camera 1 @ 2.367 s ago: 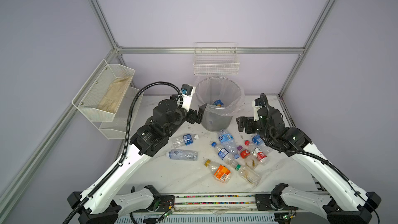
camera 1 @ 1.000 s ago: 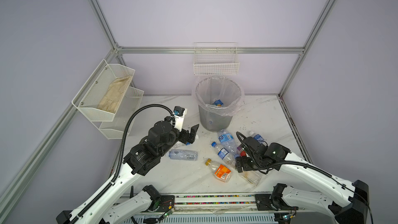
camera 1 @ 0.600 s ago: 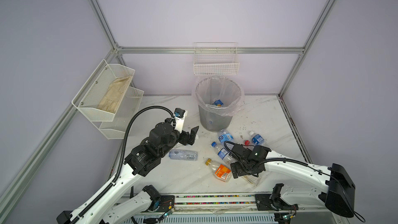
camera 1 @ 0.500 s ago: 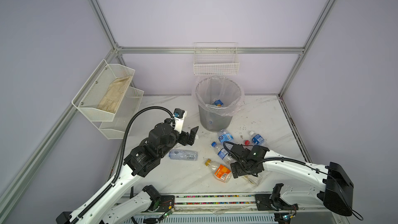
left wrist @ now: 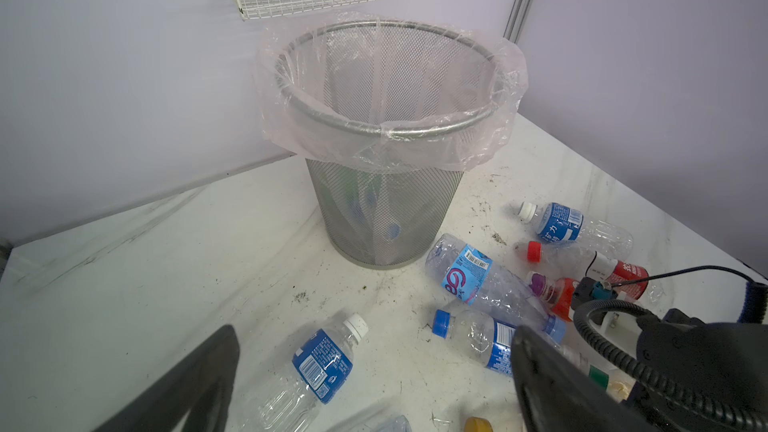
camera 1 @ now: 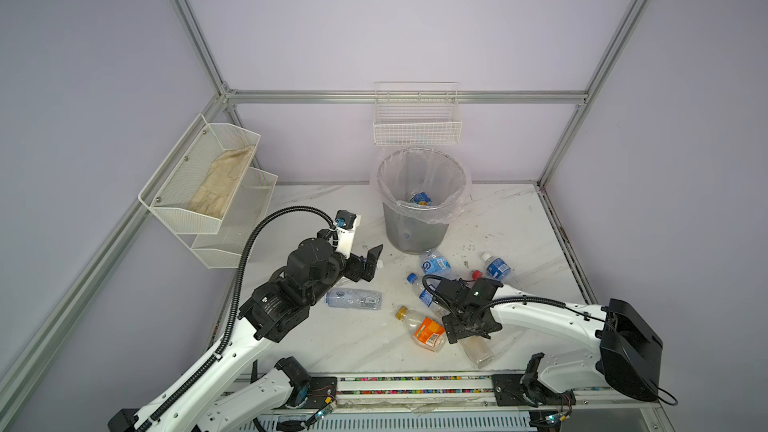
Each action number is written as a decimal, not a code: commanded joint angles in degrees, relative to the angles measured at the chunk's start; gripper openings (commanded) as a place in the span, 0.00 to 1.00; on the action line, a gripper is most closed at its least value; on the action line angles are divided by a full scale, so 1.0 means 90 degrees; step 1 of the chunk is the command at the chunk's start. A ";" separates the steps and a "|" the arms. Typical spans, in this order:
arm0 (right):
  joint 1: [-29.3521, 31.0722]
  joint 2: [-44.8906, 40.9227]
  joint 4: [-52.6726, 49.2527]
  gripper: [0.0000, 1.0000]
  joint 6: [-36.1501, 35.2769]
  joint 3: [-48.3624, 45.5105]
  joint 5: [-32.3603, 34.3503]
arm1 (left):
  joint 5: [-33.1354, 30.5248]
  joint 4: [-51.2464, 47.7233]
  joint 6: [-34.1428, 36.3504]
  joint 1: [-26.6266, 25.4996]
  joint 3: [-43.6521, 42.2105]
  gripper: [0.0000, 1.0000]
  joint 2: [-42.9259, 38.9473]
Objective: Throw the plastic bottles in the bin
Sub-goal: 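Withdraw the left gripper while the right gripper descends onto the green-capped clear bottle, then grasp the green-capped clear bottle with the right gripper and lift it over the wastebasket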
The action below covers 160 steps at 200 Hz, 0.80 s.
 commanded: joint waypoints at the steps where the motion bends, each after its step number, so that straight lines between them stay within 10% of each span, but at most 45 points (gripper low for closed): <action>1: 0.0069 0.0135 -0.0146 0.98 -0.0027 0.0142 0.0034 | -0.0013 0.0184 -0.0023 0.0002 -0.0226 1.00 -0.0122; 100: 0.0254 0.0700 0.0239 0.91 -0.0249 0.0191 -0.0281 | -0.0109 0.0138 -0.0009 0.0002 -0.0294 1.00 -0.0354; 160: 0.0264 0.0895 0.0206 0.39 -0.0291 0.0288 -0.0094 | -0.0258 0.0031 0.0076 0.0002 -0.0341 1.00 -0.0546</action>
